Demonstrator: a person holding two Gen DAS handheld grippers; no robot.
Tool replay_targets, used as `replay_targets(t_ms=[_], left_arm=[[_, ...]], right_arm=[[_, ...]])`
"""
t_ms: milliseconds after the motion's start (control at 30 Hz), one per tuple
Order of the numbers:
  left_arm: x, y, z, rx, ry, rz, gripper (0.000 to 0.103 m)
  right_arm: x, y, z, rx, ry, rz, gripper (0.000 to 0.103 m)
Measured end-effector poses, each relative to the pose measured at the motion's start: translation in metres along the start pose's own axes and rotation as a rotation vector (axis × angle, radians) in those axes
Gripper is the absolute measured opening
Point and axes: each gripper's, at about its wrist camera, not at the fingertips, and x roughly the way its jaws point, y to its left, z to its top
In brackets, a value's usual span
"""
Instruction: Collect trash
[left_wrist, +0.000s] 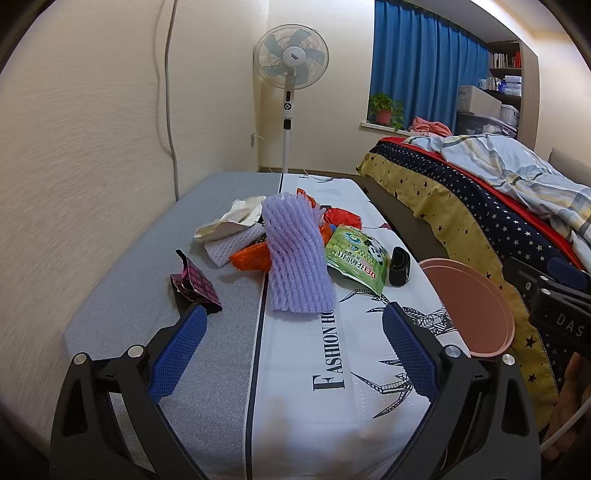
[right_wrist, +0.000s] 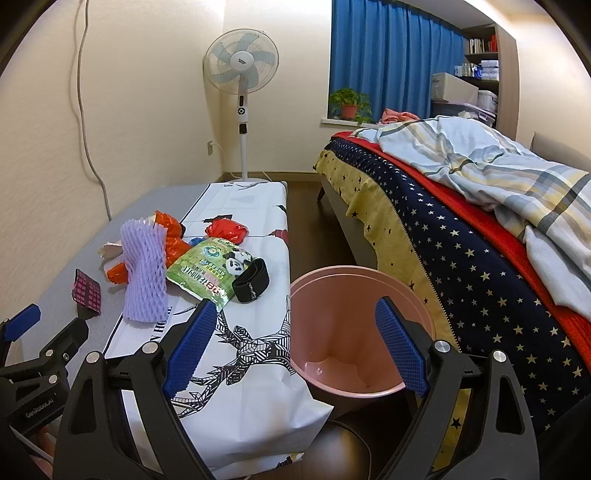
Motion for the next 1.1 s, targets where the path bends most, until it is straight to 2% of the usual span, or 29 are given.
replay_targets(t_ms=[167,333,400,533,700,833,1000,1100], left_arm=[[0.000,0.000,0.000,-0.001,0.000,0.002,0.093],[0.002,0.003,0.001,-0.012,-0.003,0.021,0.092],[0.004,0.006,0.002,-0.023,-0.004,0.025,0.086],[0.012,0.010,0.003,-0.036,-0.002,0.052,0.074],[0.025,0.019,0.004,-0.067,-0.001,0.115,0.056],[0.040,0.031,0.007,-0.101,0.011,0.181,0.046],[0.057,0.042,0.011,-0.132,0.016,0.219,0.036],[0.067,0.045,0.014,-0.131,0.015,0.242,0.036]], right_arm=[[0.000,0.000,0.000,-0.001,0.002,0.001,0.085],[0.002,0.002,0.000,0.003,0.013,0.012,0.075],[0.004,0.001,0.002,0.011,0.014,0.026,0.068],[0.012,0.004,0.007,0.016,0.025,0.067,0.049],[0.033,0.010,0.009,0.043,0.050,0.121,0.036],[0.054,0.016,0.009,0.075,0.074,0.135,0.035],[0.090,0.020,0.009,0.119,0.113,0.133,0.035],[0.110,0.023,0.011,0.140,0.135,0.134,0.035]])
